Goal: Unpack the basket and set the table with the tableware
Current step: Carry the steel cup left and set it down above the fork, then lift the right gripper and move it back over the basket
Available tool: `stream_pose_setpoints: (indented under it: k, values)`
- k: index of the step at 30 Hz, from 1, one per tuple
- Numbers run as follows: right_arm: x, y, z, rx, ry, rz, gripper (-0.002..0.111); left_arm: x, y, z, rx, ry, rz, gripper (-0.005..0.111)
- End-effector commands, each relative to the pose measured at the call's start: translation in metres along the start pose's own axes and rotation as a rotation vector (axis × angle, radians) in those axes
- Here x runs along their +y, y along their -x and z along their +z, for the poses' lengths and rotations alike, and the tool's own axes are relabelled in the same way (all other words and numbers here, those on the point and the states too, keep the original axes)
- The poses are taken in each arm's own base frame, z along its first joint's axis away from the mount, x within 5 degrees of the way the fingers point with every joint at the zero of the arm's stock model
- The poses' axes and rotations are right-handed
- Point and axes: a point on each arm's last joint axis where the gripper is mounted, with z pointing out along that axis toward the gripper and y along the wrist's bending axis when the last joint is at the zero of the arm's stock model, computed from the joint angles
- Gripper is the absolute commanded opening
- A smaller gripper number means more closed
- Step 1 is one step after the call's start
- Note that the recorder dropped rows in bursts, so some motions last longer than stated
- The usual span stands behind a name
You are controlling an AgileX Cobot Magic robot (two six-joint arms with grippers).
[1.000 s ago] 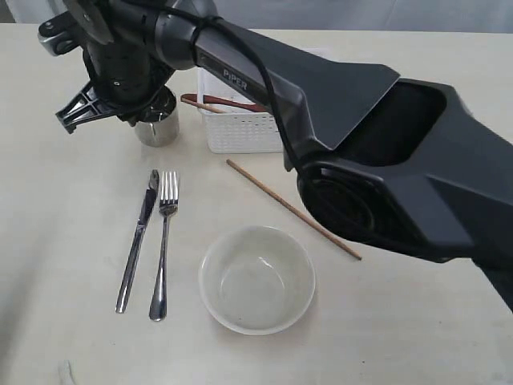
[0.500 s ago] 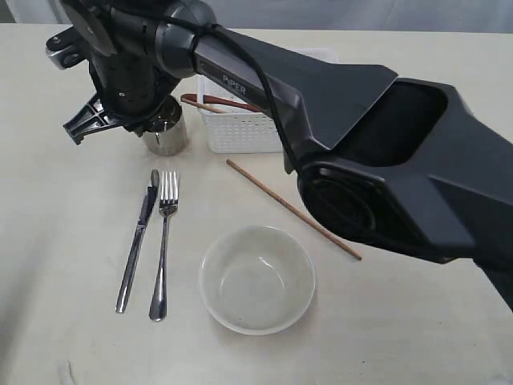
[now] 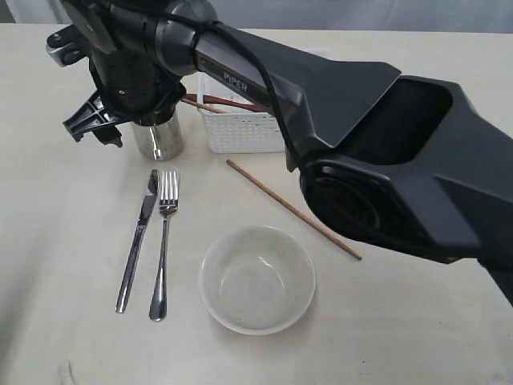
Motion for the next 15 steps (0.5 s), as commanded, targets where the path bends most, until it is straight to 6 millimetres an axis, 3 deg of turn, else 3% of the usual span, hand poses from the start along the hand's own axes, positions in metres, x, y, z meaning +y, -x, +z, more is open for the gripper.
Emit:
stream_pose_setpoints:
  k: [1,7,15]
  values:
    - [-0.009,0.008,-0.031,-0.068,-0.041,0.015,0.073,0.0,0.0,0.0,-0.009,-0.001,-0.007,0.0]
    - [-0.017,0.014,-0.076,-0.153,-0.04,0.028,0.072,0.0,0.0,0.0,-0.009,-0.001,-0.007,0.0]
    - [-0.029,0.015,-0.126,-0.239,-0.087,-0.008,0.025,0.0,0.0,0.0,-0.009,-0.001,-0.007,0.0]
